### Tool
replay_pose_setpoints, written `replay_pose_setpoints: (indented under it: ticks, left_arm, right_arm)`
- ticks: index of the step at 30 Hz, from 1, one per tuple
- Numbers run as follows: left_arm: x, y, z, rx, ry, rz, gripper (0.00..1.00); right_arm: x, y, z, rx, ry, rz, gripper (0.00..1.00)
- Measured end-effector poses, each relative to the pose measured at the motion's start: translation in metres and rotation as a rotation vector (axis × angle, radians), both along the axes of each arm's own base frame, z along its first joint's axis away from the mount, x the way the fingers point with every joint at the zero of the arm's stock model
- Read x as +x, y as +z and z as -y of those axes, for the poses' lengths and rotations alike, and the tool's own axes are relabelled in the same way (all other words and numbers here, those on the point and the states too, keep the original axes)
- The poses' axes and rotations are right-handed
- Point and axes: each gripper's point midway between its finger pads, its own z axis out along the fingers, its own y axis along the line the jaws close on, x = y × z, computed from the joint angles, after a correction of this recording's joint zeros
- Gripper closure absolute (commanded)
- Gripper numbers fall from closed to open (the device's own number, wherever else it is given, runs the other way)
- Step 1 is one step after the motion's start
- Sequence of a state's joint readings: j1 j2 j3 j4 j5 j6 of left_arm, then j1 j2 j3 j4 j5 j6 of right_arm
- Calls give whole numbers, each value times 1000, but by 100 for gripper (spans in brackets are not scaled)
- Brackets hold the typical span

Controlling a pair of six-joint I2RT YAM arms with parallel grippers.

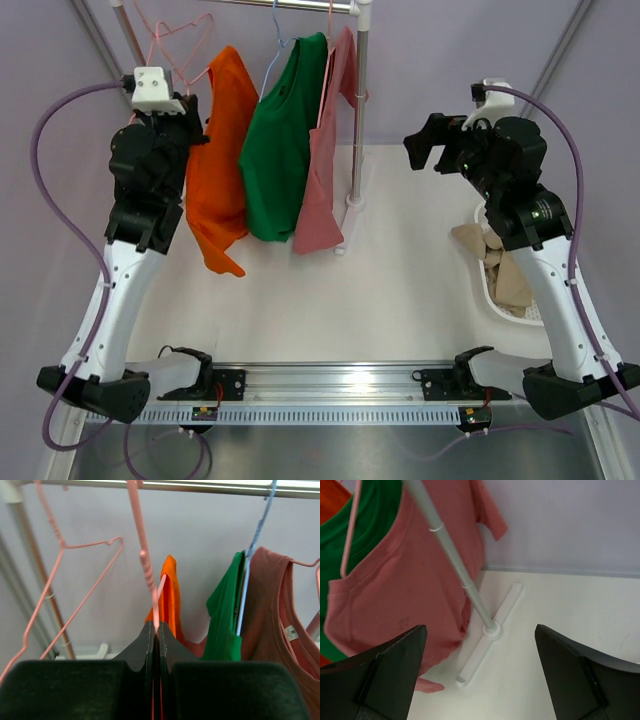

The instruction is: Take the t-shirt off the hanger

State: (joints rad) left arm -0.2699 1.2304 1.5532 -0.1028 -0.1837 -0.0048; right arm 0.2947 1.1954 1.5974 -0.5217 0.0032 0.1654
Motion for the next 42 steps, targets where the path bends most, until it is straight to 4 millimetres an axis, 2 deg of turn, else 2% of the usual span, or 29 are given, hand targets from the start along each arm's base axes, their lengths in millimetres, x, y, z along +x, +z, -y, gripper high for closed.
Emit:
replay_pose_setpoints:
  ticks: [3, 6, 11, 15, 19, 22, 24, 26, 32, 36, 38, 42]
  left_arm:
    - [-27, -9, -18, -46, 70, -2, 100]
    - [-51, -21, -35, -88, 150, -9, 100]
    - [-73, -61, -63, -125, 292, -73, 100]
    - [-73, -93, -80, -152, 417, -158, 100]
    - [-65, -125, -98, -188, 596, -255, 100]
    - [-57, -137, -106, -182, 724, -306, 100]
    - [-54, -145, -105, -163, 782, -327, 100]
    - [-57, -152, -103, -144, 815, -342, 100]
    - [-69, -143, -107, -138, 891, -312, 100]
    - [-73, -137, -107, -144, 911, -293, 100]
    - [-73, -136, -106, -143, 910, -292, 100]
    - [-73, -135, -104, -147, 904, -289, 100]
  right_arm:
    - [-8, -1, -34, -24, 128, 3, 1]
    - [-26, -7, -72, -43, 277, 9, 1]
    - [-71, -39, -127, -74, 523, -10, 1]
    - [-100, -71, -171, -104, 675, -52, 1]
    - [-110, -105, -209, -102, 778, -87, 0]
    - [-119, -134, -233, -97, 841, -119, 1]
    - [-127, -144, -247, -86, 883, -118, 1]
    - [-134, -146, -261, -70, 918, -97, 1]
    - [-159, -124, -306, 28, 1021, 37, 1]
    - [-176, -118, -332, 80, 1063, 106, 0]
    - [-178, -122, -344, 93, 1068, 122, 1]
    - [-177, -143, -363, 88, 1068, 107, 1]
